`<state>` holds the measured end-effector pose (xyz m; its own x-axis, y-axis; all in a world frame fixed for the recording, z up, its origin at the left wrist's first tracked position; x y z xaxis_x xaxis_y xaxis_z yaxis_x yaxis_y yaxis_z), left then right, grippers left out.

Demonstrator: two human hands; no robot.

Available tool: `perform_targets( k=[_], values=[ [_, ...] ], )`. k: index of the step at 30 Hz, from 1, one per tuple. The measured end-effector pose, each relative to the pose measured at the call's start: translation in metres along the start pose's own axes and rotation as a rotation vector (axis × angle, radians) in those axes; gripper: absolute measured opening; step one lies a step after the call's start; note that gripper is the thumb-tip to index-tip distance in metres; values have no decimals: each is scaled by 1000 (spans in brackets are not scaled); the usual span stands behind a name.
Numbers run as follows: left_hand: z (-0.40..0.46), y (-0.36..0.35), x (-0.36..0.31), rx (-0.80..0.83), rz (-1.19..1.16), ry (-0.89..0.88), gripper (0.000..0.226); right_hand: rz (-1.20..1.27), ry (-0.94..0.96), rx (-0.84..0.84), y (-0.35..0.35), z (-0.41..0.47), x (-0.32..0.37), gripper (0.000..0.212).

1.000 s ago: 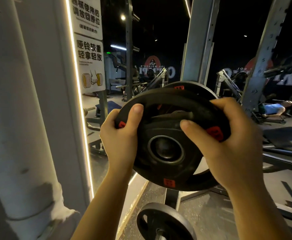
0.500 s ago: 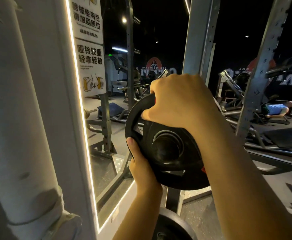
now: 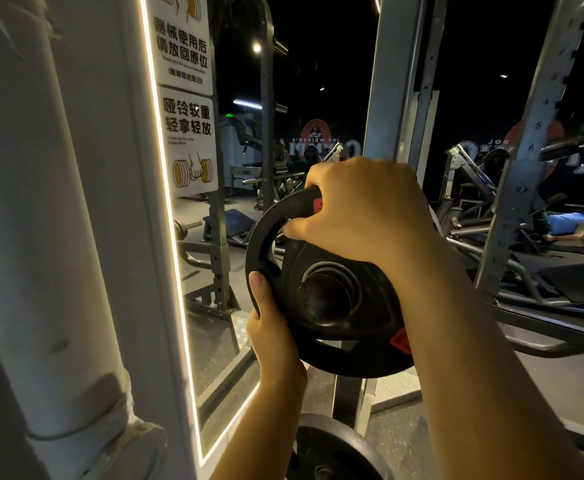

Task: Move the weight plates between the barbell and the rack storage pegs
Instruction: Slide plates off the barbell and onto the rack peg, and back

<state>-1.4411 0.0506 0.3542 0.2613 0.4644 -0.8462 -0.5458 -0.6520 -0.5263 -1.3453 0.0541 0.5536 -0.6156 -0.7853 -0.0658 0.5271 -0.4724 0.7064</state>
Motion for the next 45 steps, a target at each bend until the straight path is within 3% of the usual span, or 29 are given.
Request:
perform_targets(
  k=[3, 7, 10, 15, 19, 21, 24, 27, 29, 31, 35, 40, 45],
  values=[
    [6, 5, -19, 18, 121, -94, 71, 131, -11, -129, 9, -19, -9, 43],
    [20, 4, -59, 21, 361, -350, 65, 284, -116, -383, 11, -51, -35, 47],
    [22, -12, -89, 125, 525, -494, 54, 451, -185, -521, 1, -76, -51, 47],
    [21, -50, -130, 323, 846, -785, 63, 829, -305, -670, -32, -122, -71, 50],
    [12, -73, -143, 391, 975, -898, 59, 966, -363, -606, -51, -139, -75, 66],
    [10, -71, -140, 408, 943, -871, 53, 933, -334, -512, -43, -133, -78, 63],
    [13, -50, -129, 390, 700, -723, 47, 783, -255, -388, -4, -106, -80, 47],
    [26, -19, -93, 220, 547, -464, 63, 517, -124, -171, 27, -57, -61, 52],
    [29, -6, -63, 146, 437, -320, 68, 395, -65, 2, 19, -25, -41, 51],
    [28, 1, -48, 42, 372, -301, 70, 324, -18, 98, 3, -9, -26, 48],
    [26, 2, -60, -53, 391, -413, 68, 384, 11, 36, -1, -16, -32, 49],
    [32, -23, -101, 61, 616, -697, 51, 710, -116, -265, -5, -59, -63, 49],
    [28, -51, -128, 166, 784, -894, 68, 893, -191, -481, -23, -95, -75, 32]
  ],
)
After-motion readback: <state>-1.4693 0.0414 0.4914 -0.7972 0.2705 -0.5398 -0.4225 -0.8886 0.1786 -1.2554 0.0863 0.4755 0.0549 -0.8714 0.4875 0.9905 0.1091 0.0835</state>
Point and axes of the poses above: each hand's wrist, its own z-axis towards the middle knuckle, its own y-axis out of the back of the hand, x = y × z, the point moved 8 cm from there along z, towards the middle knuckle, and after that the axes turned 6 degrees about z, right-handed, at the moved point
